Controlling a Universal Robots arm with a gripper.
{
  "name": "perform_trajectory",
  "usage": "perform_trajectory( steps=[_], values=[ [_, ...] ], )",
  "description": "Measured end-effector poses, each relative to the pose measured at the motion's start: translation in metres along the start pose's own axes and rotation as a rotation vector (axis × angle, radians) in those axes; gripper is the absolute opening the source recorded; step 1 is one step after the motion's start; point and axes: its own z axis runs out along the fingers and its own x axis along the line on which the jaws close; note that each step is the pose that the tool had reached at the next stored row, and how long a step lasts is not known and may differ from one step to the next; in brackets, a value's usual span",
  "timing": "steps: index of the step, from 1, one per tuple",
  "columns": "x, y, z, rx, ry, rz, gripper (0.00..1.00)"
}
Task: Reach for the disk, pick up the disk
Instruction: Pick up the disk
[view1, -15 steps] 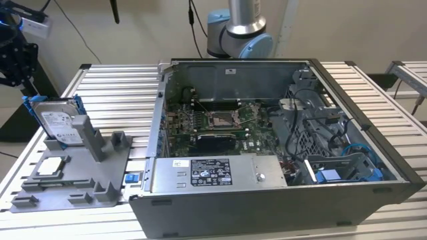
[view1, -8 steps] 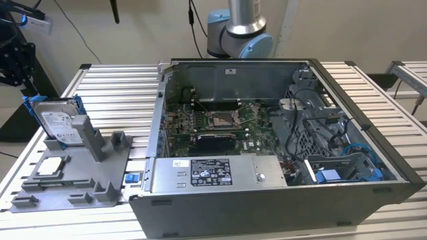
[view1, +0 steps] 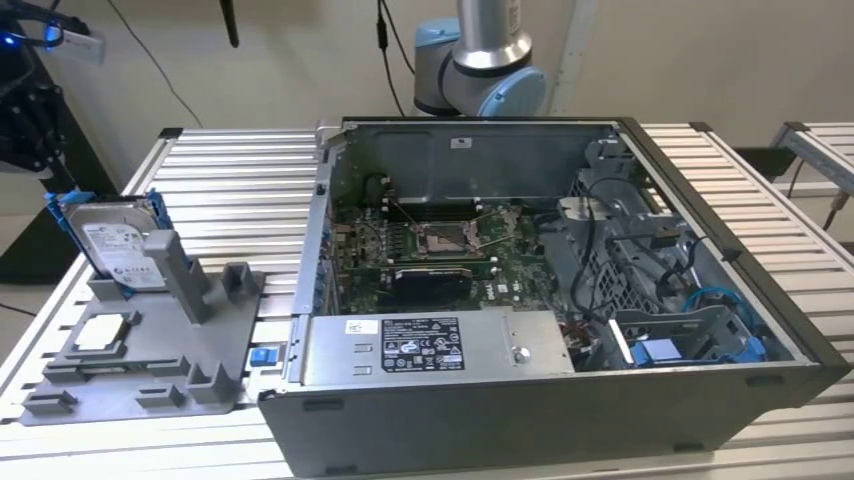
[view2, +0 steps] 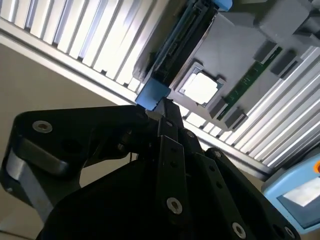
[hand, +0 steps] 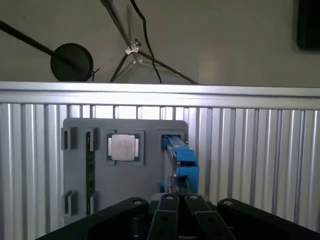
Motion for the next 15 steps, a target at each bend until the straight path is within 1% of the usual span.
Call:
perform_trajectory(
  steps=[2, 12, 13, 15],
  values=[
    [-0.0001, 0.0, -0.0001, -0.0003, 0.0003, -0.032, 0.0],
    [-0.0001, 0.0005, 0.0, -0.0001, 0.0002, -0.033, 0.0],
    [0.0, 0.0005, 0.0, -0.0001, 0.0003, -0.033, 1.0],
    [-0.0001, 0.0006, 0.0, -0.0001, 0.0003, -0.033, 1.0]
  ],
)
